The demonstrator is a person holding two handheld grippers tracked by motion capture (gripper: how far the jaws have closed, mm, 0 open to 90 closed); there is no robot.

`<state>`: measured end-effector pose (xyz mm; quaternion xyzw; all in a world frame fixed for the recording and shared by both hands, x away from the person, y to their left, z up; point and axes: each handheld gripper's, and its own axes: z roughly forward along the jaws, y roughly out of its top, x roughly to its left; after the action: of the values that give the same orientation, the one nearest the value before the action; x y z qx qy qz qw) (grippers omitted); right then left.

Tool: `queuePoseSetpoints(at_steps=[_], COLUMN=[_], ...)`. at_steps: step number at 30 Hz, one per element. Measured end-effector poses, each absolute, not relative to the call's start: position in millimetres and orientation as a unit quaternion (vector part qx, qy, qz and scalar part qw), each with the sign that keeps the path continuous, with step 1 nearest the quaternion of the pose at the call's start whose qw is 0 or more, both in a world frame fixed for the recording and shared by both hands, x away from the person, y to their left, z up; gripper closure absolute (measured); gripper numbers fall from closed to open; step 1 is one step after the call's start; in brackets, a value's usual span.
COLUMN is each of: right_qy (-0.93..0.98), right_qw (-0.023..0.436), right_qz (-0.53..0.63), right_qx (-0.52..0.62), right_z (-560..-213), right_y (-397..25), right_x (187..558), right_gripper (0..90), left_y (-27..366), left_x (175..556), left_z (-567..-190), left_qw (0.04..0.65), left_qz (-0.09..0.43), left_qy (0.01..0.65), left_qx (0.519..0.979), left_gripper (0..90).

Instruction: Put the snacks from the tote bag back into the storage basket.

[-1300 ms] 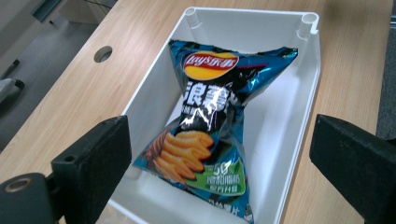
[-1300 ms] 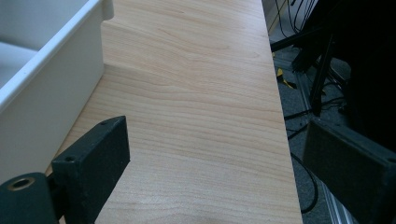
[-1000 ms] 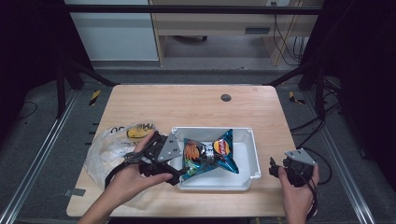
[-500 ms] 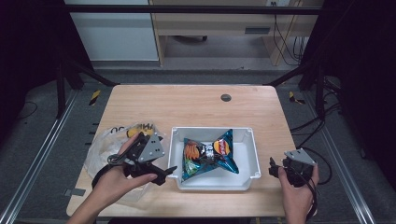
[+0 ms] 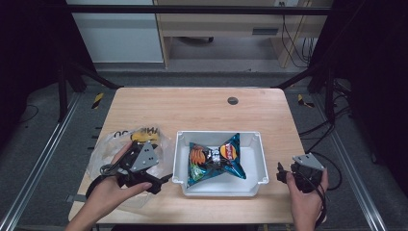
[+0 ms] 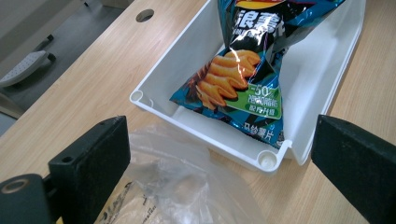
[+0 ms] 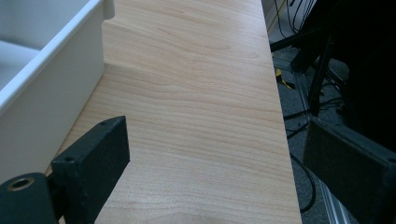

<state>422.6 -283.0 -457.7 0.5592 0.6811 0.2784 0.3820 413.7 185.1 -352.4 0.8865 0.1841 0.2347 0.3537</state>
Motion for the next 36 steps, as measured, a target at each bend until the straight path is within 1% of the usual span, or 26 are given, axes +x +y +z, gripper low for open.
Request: queuePoseSetpoints(at_steps=[23,36], right_qy=[0.683,0.683], right_qw=[0.382,0.382], right_qz=[0.278,0.278], right_qx=[0.557,0.557], right_z=[-457.9,-457.8], right_y=[-281.3,-281.4], right_x=[422.8,422.3], right_gripper=[8.0,8.0], left_y=[220.0,243.1], left_x=[419.7,426.9], left_z=[-389.5,-413.9], left_qw=[0.351,0.324], left_qz=[0.223,0.231], left_qy=[0.236,0.262], left_qx=[0.878,0.879], left_gripper=[3.9,4.0])
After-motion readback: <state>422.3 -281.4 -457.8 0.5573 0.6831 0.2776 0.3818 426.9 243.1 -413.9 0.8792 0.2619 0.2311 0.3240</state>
